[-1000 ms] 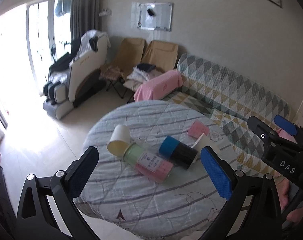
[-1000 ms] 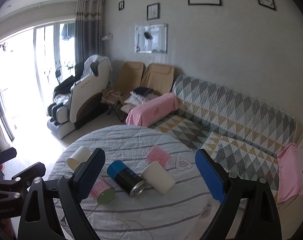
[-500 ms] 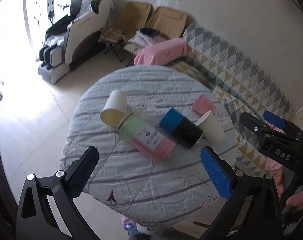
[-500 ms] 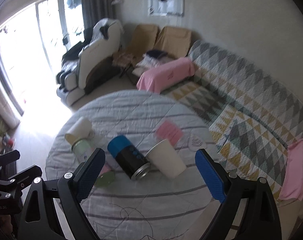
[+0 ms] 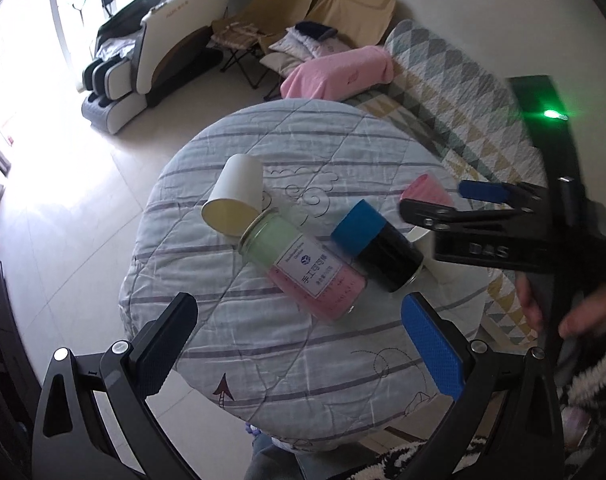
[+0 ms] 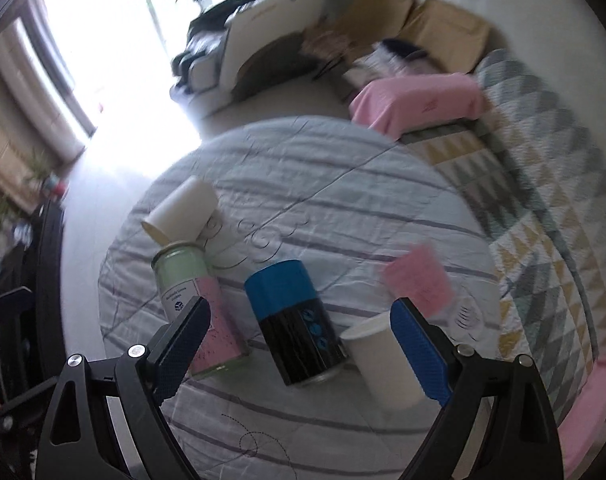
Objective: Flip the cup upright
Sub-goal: 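Move the right tool down to the blue-and-black tumbler lying on its side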
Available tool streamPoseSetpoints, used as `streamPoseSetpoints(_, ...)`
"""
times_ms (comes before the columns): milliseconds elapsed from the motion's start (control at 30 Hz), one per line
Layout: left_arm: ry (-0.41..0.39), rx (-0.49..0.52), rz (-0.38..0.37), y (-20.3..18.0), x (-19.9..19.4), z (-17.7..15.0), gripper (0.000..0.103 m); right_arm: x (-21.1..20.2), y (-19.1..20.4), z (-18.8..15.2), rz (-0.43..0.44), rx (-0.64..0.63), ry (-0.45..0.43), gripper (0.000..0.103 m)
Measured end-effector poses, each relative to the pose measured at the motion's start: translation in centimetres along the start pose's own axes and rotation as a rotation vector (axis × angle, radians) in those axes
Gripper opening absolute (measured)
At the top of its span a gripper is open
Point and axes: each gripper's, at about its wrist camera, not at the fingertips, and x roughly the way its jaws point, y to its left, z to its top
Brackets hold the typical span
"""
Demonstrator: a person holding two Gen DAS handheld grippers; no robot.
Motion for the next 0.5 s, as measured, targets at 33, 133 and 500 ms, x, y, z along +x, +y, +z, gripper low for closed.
streamPoseSetpoints(33,0.009,-0.003,0.005,0.1,0.2,0.0,0.103,0.6,0.0,0.3,0.016,-0.012,0.021,0.090)
streamPoseSetpoints(133,0.034,-0.009,0.025,0.4,0.7,0.2,0.103,2.8,0.5,0.9,0.052,-0.057,0.099,0.089)
streamPoseSetpoints(500,0.096,-0.066,0.076,1.4,2.2,-0.7,0.103,10.1,1.8,0.4,0.059,-0.202,0.328,0.078)
